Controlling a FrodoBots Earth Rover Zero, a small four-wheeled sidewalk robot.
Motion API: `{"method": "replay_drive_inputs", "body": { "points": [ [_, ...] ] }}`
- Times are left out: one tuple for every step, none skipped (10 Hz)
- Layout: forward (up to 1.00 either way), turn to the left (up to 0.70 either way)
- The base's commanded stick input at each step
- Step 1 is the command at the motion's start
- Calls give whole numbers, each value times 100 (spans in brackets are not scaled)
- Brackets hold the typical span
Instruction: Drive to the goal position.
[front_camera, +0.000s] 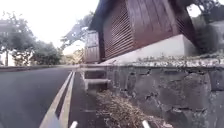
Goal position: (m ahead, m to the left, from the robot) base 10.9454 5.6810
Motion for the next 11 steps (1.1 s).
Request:
{"method": "replay_drive_inputs", "body": {
  "points": [
    [0,70],
    [0,70],
    [0,70],
    [0,70],
    [0,70],
    [0,70],
    [0,70],
    [0,70],
    [0,70],
    [0,70],
    [0,70]
  ]
}}
